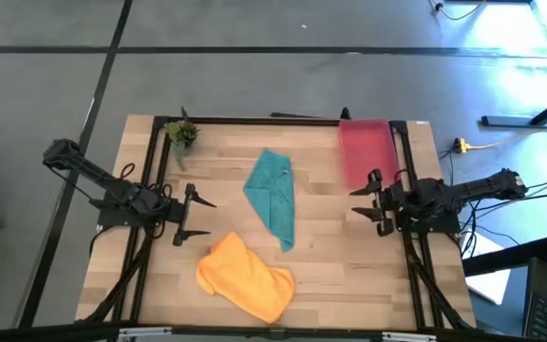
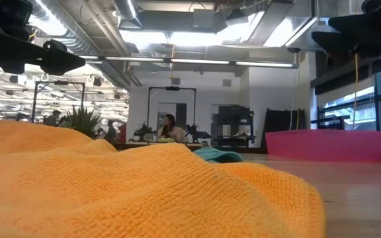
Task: Roll microfiber towels into tight, uniform cylinder then place into a basket
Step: Roll the blue microfiber cloth on the table
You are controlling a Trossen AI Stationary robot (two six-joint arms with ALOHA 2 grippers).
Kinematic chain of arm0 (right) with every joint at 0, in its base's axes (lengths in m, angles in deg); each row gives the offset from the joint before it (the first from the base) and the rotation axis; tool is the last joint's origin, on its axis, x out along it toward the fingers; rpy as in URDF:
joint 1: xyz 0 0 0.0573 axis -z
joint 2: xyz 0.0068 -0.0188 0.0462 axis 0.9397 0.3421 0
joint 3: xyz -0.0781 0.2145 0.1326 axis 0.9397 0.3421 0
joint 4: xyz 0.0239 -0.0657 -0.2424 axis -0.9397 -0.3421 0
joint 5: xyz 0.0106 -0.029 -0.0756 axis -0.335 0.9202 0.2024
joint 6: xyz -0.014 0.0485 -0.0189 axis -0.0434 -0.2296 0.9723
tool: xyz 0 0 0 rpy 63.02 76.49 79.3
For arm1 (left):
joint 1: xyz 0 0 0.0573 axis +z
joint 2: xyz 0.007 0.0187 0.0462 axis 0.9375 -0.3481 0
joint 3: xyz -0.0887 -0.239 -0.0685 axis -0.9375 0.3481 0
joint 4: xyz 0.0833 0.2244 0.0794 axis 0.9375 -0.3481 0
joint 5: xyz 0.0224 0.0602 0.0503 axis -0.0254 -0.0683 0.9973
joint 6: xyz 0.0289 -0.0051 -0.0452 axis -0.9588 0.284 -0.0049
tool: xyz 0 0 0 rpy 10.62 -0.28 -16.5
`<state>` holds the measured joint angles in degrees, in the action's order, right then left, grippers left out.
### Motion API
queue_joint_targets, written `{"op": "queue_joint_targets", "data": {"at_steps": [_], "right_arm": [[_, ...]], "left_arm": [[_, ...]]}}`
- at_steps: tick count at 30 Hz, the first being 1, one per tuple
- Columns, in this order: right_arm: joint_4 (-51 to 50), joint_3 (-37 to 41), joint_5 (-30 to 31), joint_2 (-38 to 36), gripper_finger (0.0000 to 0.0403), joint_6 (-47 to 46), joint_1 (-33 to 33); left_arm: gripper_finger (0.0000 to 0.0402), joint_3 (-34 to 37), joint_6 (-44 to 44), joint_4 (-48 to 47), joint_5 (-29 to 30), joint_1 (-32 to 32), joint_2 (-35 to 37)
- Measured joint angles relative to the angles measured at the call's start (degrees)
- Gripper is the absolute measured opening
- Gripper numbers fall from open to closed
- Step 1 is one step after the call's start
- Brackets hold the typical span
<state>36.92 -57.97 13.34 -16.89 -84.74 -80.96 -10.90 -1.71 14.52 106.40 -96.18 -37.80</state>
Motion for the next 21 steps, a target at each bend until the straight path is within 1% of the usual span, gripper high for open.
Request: {"op": "queue_joint_targets", "data": {"at_steps": [3, 6, 11, 14, 16, 18, 21], "right_arm": [[3.65, 0.0, -0.82, 0.0, 0.0207, 2.51, 0.04], [8.53, -0.02, -4.5, 0.0, 0.0207, 2.49, 0.04], [16.93, 0.0, -13.8, -0.02, 0.0207, 3.4, 0.04], [18.67, 0.01, -20.07, -0.02, 0.0207, 1.34, 0.04], [18.79, -0.02, -22.85, -0.02, 0.0207, 0.73, 0.04], [18.79, -0.02, -23.44, -0.02, 0.0207, 0.86, 0.04], [18.69, -0.02, -20.35, -0.02, 0.0206, -1.92, 0.04]], "left_arm": [[0.0362, 0.0, 0.0, 0.01, 0.0, 0.0, 0.01], [0.0362, 0.0, 0.02, 0.02, 0.0, 0.02, 0.0], [0.0362, 0.0, 0.0, 0.02, 0.02, 0.0, 0.01], [0.0362, -0.01, 0.0, 0.02, 0.02, 0.0, 0.0], [0.0362, 0.0, 0.0, 0.0, 0.02, 0.0, 0.02], [0.0362, 0.0, 0.02, 0.0, 0.02, 0.0, 0.0], [0.0362, -0.02, 0.02, 0.0, 0.0, 0.01, 0.0]]}}
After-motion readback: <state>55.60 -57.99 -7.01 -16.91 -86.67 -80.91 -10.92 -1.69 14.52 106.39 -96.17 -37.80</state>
